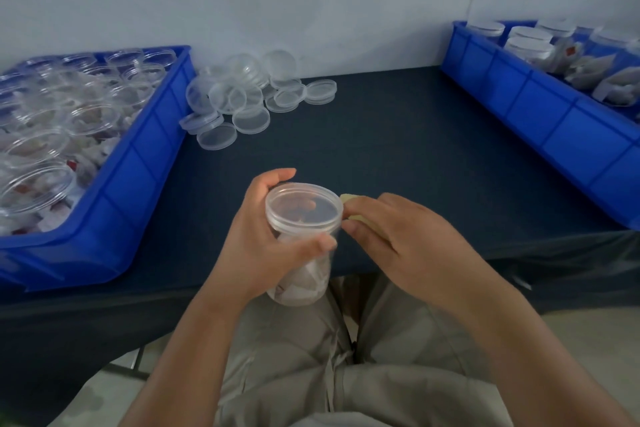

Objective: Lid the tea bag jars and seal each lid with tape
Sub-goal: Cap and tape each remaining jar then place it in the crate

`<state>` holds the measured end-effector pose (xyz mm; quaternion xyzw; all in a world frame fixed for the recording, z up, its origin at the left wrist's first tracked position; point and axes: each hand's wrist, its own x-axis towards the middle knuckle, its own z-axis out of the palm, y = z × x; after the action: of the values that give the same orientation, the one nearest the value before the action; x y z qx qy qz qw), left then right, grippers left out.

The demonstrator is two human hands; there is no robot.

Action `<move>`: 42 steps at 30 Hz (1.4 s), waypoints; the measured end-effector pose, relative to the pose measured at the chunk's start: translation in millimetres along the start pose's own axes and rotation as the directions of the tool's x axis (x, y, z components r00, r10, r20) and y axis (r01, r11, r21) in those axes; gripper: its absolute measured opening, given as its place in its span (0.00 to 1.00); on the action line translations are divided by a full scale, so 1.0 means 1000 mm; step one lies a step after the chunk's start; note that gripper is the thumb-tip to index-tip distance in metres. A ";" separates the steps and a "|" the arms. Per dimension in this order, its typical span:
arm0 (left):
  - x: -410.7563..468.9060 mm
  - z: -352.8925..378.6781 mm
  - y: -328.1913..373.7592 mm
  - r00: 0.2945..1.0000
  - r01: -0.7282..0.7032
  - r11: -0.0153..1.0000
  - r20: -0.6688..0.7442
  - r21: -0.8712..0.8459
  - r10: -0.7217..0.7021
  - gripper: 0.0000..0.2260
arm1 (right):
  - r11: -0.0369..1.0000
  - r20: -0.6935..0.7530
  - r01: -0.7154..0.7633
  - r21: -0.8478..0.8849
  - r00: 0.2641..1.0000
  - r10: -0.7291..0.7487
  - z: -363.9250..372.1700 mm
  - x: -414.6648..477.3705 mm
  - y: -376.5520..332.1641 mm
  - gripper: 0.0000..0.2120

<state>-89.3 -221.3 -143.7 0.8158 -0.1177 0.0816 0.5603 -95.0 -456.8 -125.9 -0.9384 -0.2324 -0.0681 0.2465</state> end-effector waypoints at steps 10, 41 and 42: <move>-0.004 0.010 0.003 0.985 -0.097 0.992 -0.134 0.075 0.106 0.44 | 0.998 -0.027 -0.022 0.051 0.999 0.024 0.003 -0.004 -0.005 0.14; -0.004 0.012 0.015 0.918 -0.146 0.793 -0.218 0.591 0.331 0.31 | 0.962 -0.103 -0.180 -0.204 0.981 0.162 0.025 0.021 -0.016 0.08; -0.003 0.010 0.015 0.912 -0.143 0.783 -0.227 0.605 0.341 0.31 | 0.963 -0.103 -0.184 -0.198 0.981 0.166 0.026 0.025 -0.016 0.08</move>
<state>-96.7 -235.6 -135.2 0.8992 -0.0989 0.3184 0.2832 -80.0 -421.0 -135.6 -0.9719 -0.1295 -0.1101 0.1627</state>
